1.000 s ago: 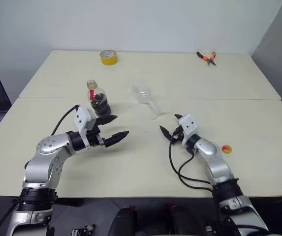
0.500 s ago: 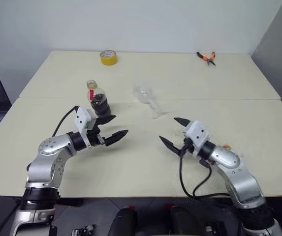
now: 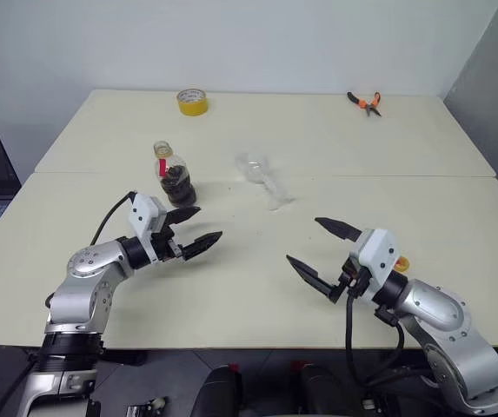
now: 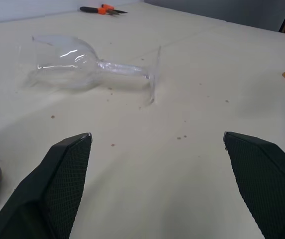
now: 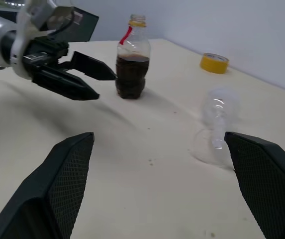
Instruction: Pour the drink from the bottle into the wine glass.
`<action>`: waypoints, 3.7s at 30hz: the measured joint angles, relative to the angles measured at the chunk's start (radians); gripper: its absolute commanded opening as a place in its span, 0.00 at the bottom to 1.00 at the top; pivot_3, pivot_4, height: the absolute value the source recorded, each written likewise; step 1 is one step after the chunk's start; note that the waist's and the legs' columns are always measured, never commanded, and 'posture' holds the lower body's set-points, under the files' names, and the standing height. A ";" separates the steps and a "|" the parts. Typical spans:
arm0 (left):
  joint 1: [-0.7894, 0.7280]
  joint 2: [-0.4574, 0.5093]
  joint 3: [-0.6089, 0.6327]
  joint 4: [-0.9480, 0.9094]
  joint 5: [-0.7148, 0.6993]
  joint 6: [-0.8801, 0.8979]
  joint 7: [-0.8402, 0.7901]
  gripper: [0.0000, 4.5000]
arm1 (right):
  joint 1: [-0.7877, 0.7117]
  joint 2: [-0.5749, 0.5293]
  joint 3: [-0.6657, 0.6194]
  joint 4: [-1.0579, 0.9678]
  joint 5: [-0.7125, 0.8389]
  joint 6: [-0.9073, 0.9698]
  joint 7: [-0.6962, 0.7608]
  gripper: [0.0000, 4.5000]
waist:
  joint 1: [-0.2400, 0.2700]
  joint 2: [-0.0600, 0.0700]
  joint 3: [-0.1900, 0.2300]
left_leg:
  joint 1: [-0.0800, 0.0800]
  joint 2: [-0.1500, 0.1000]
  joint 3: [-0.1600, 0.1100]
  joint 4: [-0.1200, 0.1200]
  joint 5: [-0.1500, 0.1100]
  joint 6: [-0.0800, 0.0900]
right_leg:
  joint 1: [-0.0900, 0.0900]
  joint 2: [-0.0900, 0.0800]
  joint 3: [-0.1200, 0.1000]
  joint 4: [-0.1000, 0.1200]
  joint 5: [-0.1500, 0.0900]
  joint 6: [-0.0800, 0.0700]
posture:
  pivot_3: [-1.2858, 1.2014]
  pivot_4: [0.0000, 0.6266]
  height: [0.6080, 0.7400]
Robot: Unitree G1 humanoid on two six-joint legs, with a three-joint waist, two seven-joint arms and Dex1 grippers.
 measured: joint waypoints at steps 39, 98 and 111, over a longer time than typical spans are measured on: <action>-0.006 -0.005 -0.007 0.048 0.024 -0.042 -0.024 1.00 | 0.039 -0.080 -0.018 -0.019 0.030 0.046 -0.026 0.99 | 0.000 0.000 0.000 | 0.000 0.000 0.000 0.000 0.000 0.000 | 0.000 0.000 0.000 0.000 0.000 0.000 | 0.52 0.24 1.00; 0.017 0.042 -0.029 0.005 0.033 -0.074 -0.063 1.00 | -0.723 0.120 0.452 1.198 -1.145 -0.261 -0.486 0.03 | -0.005 -0.001 -0.001 | 0.001 0.000 0.002 0.000 0.000 -0.001 | -0.001 0.001 0.001 0.002 0.000 -0.001 | 0.52 0.24 1.00; 0.021 0.039 -0.010 0.008 0.024 -0.071 -0.048 1.00 | -0.503 0.235 0.164 0.848 -0.782 -0.203 -0.371 0.03 | -0.004 -0.001 -0.001 | -0.001 0.001 0.000 0.000 0.000 0.000 | -0.001 0.001 0.000 0.002 0.000 -0.001 | 0.52 0.24 1.00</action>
